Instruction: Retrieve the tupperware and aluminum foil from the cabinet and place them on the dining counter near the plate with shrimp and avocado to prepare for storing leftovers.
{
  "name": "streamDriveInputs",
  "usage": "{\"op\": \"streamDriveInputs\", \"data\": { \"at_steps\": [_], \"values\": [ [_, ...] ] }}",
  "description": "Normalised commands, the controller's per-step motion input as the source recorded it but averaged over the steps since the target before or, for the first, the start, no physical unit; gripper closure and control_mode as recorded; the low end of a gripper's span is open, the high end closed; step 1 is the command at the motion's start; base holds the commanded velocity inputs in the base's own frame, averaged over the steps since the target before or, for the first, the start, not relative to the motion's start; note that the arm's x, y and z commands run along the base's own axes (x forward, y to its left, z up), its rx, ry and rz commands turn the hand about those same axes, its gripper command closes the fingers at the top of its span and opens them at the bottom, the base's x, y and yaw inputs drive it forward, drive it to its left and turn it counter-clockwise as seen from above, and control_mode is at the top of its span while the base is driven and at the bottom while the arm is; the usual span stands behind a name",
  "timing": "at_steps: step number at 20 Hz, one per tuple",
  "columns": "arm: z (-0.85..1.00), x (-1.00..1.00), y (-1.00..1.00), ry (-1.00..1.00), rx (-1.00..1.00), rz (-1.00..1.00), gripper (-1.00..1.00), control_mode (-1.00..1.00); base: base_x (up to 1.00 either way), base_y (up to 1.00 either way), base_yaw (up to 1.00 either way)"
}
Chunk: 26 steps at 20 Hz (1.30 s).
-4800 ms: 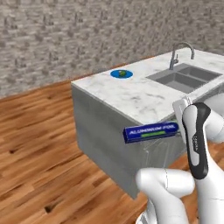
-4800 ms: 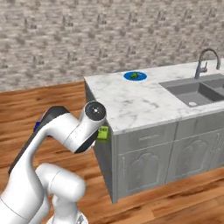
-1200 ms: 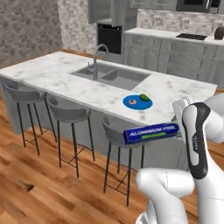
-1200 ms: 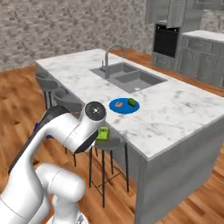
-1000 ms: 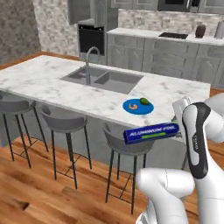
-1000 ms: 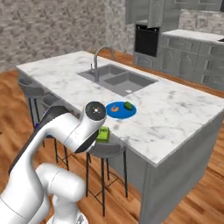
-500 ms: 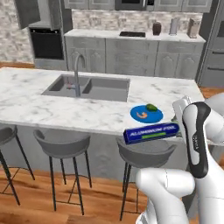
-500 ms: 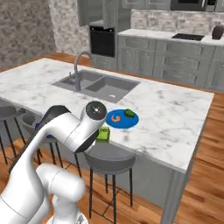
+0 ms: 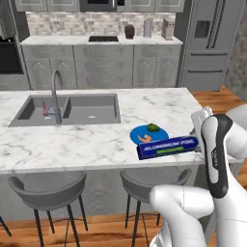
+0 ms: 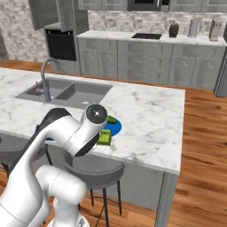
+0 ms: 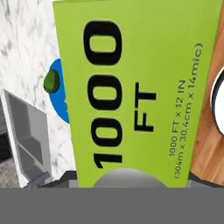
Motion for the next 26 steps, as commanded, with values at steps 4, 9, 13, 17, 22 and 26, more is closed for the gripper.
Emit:
{"op": "streamDriveInputs", "data": {
  "at_steps": [4, 9, 13, 17, 22, 26],
  "values": [
    [0.00, 0.00, 0.00, 0.00, 0.00, 0.00, 1.00, 1.00, 0.71, -0.11, -0.27],
    [0.00, 0.00, 0.00, 0.00, 0.00, 0.00, 1.00, 1.00, 0.65, 0.00, -0.17],
    [0.00, 0.11, -0.17, 0.00, 0.00, -0.07, 1.00, -1.00, 0.19, -0.03, -0.06],
    [0.00, 0.32, -0.48, 0.00, 0.01, -0.17, 1.00, -1.00, 0.00, 0.00, 0.00],
    [-0.10, 0.53, -0.34, 0.00, 0.01, -0.32, 1.00, -1.00, 0.00, 0.00, 0.00],
    [-0.22, 0.54, -0.04, 0.00, 0.00, -0.48, 1.00, -1.00, 0.00, 0.00, 0.00]
  ]
}}
